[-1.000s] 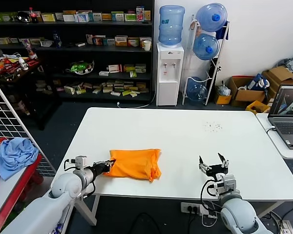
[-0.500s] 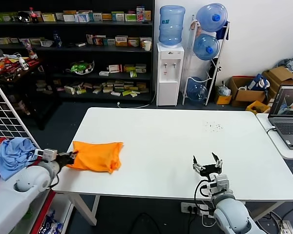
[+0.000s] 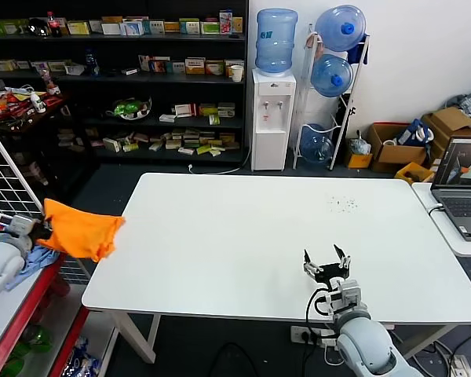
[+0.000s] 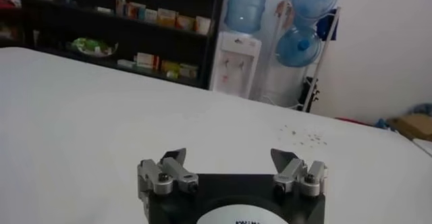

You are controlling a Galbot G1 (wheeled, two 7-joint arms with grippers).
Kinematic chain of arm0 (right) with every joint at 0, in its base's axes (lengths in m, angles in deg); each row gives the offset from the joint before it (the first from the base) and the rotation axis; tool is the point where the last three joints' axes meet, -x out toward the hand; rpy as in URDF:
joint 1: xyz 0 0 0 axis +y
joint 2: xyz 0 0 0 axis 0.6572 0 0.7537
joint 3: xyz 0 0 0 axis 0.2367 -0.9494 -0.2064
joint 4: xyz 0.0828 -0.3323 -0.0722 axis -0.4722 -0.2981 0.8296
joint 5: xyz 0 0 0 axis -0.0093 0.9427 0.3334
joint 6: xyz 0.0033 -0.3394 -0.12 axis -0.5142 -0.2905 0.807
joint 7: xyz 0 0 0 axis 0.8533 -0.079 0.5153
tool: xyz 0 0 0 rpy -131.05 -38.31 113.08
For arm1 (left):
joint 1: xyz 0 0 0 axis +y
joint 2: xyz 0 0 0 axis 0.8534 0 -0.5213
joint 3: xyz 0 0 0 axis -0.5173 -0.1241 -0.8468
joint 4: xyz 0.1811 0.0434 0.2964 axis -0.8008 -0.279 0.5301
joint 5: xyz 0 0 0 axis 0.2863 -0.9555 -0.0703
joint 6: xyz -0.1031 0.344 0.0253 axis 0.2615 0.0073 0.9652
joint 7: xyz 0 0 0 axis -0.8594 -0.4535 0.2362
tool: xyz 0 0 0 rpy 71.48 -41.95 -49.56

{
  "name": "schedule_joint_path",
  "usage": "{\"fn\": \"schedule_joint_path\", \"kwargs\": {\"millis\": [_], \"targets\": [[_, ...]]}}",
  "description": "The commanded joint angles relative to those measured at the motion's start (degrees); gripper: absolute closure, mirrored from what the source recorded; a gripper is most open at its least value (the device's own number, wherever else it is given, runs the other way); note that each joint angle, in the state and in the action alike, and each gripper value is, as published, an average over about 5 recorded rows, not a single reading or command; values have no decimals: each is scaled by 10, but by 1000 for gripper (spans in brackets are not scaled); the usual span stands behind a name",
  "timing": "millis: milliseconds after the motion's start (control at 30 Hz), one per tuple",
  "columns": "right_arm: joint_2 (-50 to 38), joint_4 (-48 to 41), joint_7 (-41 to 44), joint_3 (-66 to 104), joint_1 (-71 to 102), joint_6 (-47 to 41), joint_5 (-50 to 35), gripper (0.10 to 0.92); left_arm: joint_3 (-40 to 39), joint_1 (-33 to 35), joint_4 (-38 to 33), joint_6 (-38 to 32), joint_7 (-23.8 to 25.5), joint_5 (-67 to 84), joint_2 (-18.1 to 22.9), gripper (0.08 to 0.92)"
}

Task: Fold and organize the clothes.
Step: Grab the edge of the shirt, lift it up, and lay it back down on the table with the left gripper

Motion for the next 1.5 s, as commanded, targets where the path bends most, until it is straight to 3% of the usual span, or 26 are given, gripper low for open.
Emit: {"fn": "schedule_joint_path", "kwargs": {"millis": [33,300,533,733,833,1000,1333,1500], "targets": [[10,-10,1,-7,-9,2,3,203,-9,-23,-64,16,-34,73,-18,865],[7,-9,1,5,6,5,14,203,-33,1,-125,40,-98,103,93,865],[2,0,1,19,16,7,20,203,-58,-5,-156,57,-139,149,132,865],[-2,6,2,28,25,10,27,203,-56,33,-230,65,-167,193,153,865],[-8,11,6,32,30,15,31,203,-56,57,-253,60,-180,188,187,865],[-21,19,24,41,45,37,38,203,-64,74,-242,40,-199,149,287,865],[-40,35,67,81,96,89,43,203,-83,57,-132,-18,-206,25,530,865],[-46,28,84,101,106,109,34,203,-100,52,-98,-44,-206,-25,613,865]]}}
